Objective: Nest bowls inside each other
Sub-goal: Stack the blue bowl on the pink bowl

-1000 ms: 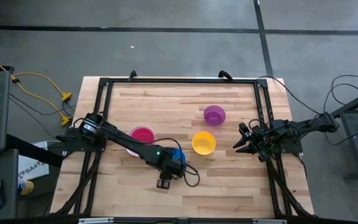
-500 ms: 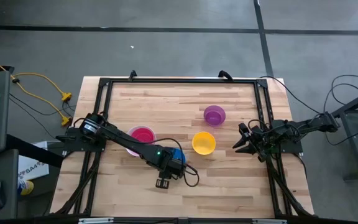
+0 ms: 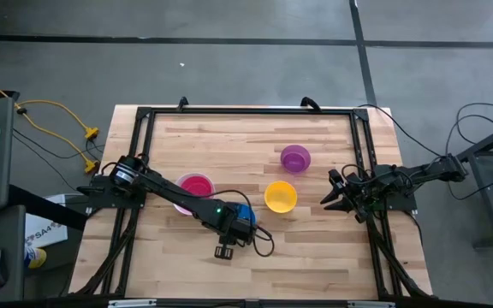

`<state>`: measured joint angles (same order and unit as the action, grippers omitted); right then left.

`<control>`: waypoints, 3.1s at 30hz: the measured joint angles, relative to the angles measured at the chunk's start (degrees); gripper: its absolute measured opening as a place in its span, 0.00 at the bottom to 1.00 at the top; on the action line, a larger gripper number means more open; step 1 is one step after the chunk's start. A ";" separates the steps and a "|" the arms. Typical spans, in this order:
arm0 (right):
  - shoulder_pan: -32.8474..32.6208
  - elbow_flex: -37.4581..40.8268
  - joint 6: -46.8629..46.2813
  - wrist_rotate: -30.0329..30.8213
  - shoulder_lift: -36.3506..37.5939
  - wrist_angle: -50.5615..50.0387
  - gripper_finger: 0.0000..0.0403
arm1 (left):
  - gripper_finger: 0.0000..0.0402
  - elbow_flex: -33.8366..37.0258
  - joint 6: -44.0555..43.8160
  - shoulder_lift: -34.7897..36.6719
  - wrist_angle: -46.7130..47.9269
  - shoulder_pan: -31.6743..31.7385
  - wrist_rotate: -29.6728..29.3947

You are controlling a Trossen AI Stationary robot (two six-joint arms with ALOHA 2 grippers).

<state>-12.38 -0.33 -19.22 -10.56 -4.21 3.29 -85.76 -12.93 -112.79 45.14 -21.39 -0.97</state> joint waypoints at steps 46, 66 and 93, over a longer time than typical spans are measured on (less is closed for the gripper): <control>0.02 0.01 0.02 0.08 0.00 0.00 0.23 | 0.00 -9.49 -0.82 0.02 13.99 0.00 -12.38; 0.00 0.01 0.01 0.03 0.02 0.00 0.23 | 0.00 -5.38 -17.86 9.80 24.47 -0.07 -22.36; 0.01 0.01 0.01 0.01 0.01 0.00 0.23 | 0.00 23.55 -26.60 26.53 12.52 -0.04 -15.46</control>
<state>-12.37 -0.32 -19.22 -10.55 -4.19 3.29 -62.21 -39.53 -86.26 57.66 -21.43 -16.43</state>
